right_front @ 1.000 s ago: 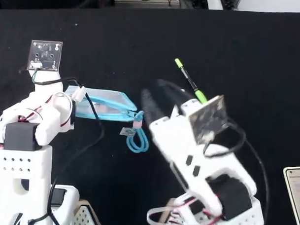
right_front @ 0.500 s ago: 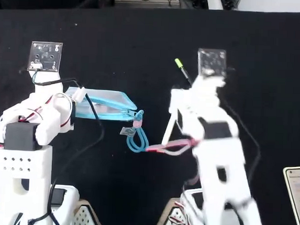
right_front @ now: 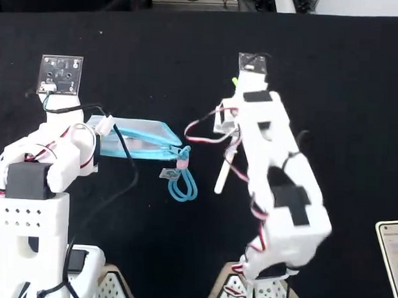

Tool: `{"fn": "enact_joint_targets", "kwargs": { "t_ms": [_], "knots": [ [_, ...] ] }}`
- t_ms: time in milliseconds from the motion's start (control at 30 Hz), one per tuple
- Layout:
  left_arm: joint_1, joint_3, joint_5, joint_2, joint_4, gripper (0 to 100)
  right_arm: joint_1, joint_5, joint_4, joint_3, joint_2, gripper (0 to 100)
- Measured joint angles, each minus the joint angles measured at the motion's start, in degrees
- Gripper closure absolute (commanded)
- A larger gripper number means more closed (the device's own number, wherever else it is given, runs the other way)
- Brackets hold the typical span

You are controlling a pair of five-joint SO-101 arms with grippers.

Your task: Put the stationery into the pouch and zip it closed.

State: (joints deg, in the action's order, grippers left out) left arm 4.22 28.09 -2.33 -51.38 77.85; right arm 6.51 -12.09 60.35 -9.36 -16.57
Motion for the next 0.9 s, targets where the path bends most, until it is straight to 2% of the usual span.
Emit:
{"fn": "enact_joint_targets", "kwargs": {
  "t_ms": [200,600,900],
  "knots": [
    [0.00,0.00,0.00,0.00,0.00,97,-1.41,0.00,3.60,9.41,-9.23,83.6],
    [0.00,0.00,0.00,0.00,0.00,97,-1.76,-0.18,6.77,20.75,-17.85,83.8],
    [0.00,0.00,0.00,0.00,0.00,97,-5.01,-0.18,19.16,37.98,-28.92,98.6]
  ]
}}
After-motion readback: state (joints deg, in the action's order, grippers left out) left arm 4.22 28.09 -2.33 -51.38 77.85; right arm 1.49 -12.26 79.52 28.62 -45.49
